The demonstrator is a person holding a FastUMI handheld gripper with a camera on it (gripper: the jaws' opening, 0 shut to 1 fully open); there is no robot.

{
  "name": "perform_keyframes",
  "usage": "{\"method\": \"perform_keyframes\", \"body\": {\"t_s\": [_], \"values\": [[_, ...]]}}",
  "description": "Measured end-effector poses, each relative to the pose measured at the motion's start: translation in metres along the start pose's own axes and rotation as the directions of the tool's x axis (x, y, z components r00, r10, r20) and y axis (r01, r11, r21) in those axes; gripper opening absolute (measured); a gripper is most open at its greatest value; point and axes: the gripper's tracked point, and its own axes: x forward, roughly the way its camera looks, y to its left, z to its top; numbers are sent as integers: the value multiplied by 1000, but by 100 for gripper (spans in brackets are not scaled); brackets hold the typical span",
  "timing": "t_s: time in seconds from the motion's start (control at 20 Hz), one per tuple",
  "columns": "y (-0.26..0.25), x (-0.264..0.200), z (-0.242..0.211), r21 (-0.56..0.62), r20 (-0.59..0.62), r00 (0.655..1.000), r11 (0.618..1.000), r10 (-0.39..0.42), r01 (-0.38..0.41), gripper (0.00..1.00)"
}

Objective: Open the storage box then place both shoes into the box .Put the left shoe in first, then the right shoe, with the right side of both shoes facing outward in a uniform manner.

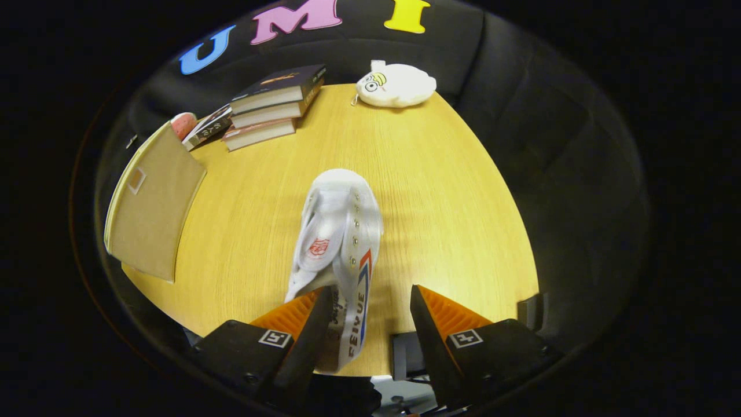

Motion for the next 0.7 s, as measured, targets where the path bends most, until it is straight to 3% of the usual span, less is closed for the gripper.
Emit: {"method": "perform_keyframes", "body": {"t_s": [0.05,0.15,0.3,0.35,0.4,0.45,0.5,0.7], "values": [[-4,10,1,14,-12,1000,1000,-28,28,81],[4,19,10,79,-12,1000,997,-7,8,78],[8,27,22,170,18,1000,985,-24,21,51],[3,25,24,197,10,999,979,-49,46,29],[2,27,24,227,6,998,972,-56,53,24],[3,26,21,252,-7,998,966,-57,57,11],[9,19,23,275,-13,999,960,-44,46,7],[28,-21,44,309,41,999,951,-7,-6,7]]}}
